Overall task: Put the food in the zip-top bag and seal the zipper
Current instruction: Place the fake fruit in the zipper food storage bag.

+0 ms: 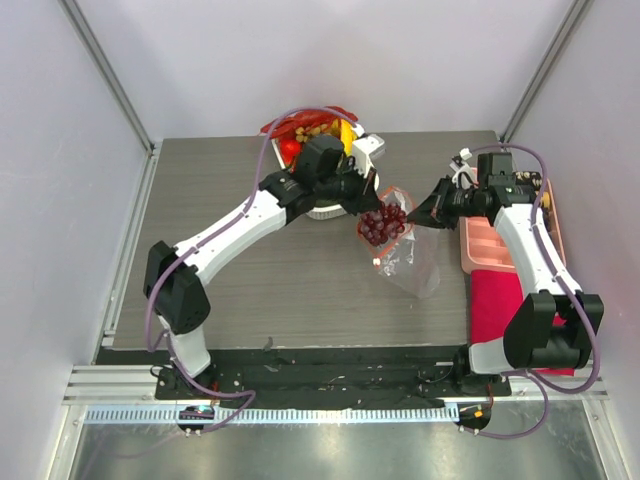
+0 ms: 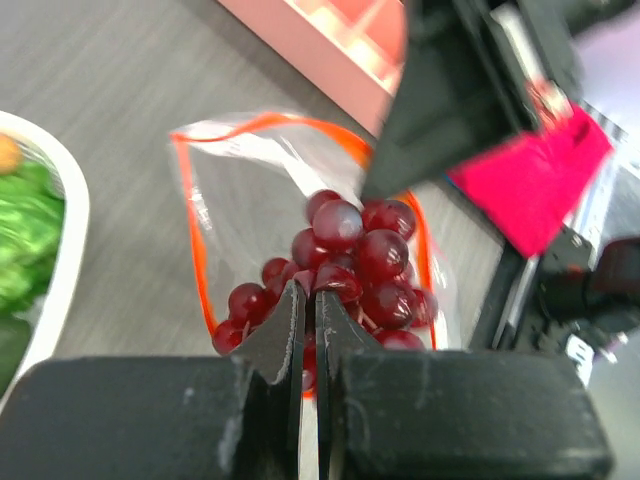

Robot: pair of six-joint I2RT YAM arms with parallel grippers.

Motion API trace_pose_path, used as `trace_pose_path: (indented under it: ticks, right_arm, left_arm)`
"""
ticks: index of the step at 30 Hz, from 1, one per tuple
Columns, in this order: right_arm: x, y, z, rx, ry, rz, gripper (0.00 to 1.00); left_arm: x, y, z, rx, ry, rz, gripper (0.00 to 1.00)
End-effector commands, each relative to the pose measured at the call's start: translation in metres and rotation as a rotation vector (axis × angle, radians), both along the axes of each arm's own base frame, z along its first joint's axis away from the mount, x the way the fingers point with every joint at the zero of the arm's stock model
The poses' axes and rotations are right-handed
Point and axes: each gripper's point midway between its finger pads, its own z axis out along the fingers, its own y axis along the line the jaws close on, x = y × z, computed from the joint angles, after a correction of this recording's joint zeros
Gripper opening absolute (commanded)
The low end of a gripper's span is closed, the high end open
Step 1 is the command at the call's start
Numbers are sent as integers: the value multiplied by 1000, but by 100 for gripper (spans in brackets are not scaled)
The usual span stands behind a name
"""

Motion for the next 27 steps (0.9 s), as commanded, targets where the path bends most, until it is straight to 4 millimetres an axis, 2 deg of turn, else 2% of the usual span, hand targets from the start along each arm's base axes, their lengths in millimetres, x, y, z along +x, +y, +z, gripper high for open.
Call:
trace_pose_path:
  ticks: [1,2,3,4,8,12,17,19,23,25,26,27]
  right_arm:
    - [-11,10,25,29,-107,69,1]
    - [-11,10,25,31,-107,70,1]
    - [-10,11,26,32,-110,71,1]
    - [-9,11,28,37,-111,74,1]
    - [-7,14,42,54,-145,90,1]
    - [-7,16,52,70,-176,105,1]
    - [-6,18,58,89,-198,115,1]
    - [-5,19,62,93,-212,120,1]
    - [-7,23,62,130,-201,131,1]
    - [-8,24,62,146,-196,132,1]
    - [-8,25,62,153,-198,136,1]
    - [-9,25,63,153,-202,138,1]
  left_arm:
    - [6,-19,25,-6,-32,37,0]
    - [2,-22,19,24,-28,33,0]
    - [9,-22,8,74,-46,73,0]
    - [3,-28,9,103,-76,61,0]
    - [8,-17,-19,241,-55,125,0]
    - [7,-13,-35,303,-48,109,0]
    - [-14,-12,-45,366,-91,44,0]
    - [-16,-6,-53,402,-113,23,0]
    - [-14,-1,-43,408,-142,37,0]
    - [-15,-1,-25,354,-142,40,12]
    - [-18,-3,-19,307,-109,25,36]
    - [-18,-4,-10,261,-92,45,49]
